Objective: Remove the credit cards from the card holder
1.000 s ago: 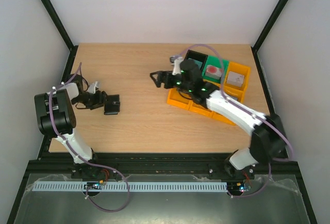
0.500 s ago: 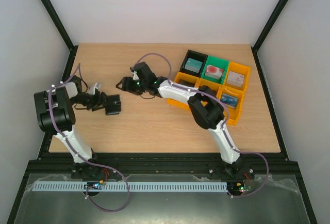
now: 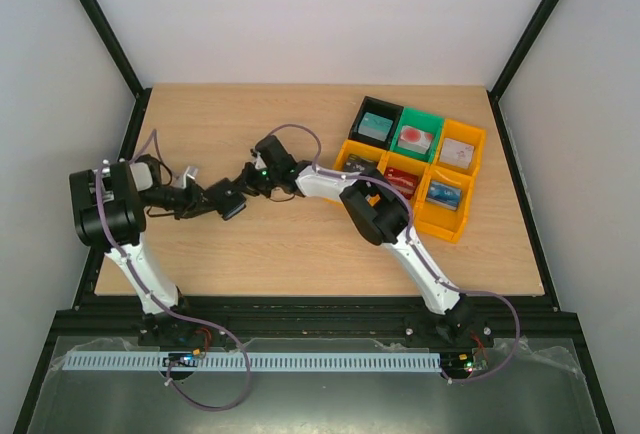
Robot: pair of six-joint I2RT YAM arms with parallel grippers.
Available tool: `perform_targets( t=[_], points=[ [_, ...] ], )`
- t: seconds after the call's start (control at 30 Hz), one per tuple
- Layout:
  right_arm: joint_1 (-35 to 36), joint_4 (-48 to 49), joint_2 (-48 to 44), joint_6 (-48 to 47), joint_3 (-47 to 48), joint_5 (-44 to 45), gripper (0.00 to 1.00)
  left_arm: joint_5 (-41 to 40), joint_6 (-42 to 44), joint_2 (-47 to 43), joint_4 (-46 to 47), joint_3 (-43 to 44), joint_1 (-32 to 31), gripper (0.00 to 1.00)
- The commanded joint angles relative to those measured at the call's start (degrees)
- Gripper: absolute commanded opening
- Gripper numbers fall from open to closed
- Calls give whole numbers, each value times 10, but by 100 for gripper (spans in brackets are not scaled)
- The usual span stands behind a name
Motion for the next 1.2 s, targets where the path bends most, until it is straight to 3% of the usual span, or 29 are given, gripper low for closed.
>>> perform_targets(
  t=[0.0,0.1,0.3,0.4,0.43,0.57,0.6,0.9,1.0,1.07,1.17],
  points=[
    [9,72,24,46,27,-51,2,-4,8,47,2,-5,-10,10],
    [5,82,22,30,47,-71,2,33,22,42,-6,7,-10,2],
    [-16,89,-17,-29,54,-103,2,35,12,-7,3,31,-10,2],
    [-26,62,-54,-85,62,-107,2,80,35,-42,-20,58,-10,2],
    [-30,44,-70,-111,66,-103,2,95,46,-52,-35,74,-10,6],
    [-51,35,-135,-133,69,-109,2,121,62,-107,-76,135,-10,61],
    [-55,38,-152,-135,69,-111,2,123,54,-130,-72,143,-11,66],
    [-77,96,-281,-123,52,-117,2,222,-21,-293,9,226,-10,91],
    [-78,114,-309,-119,85,-122,2,262,-187,-363,200,214,-12,93],
    [-78,134,-330,-123,101,-126,2,239,-284,-398,332,209,-18,95],
    [-80,164,-359,-141,107,-117,2,194,-398,-403,412,225,-44,97]
  ],
)
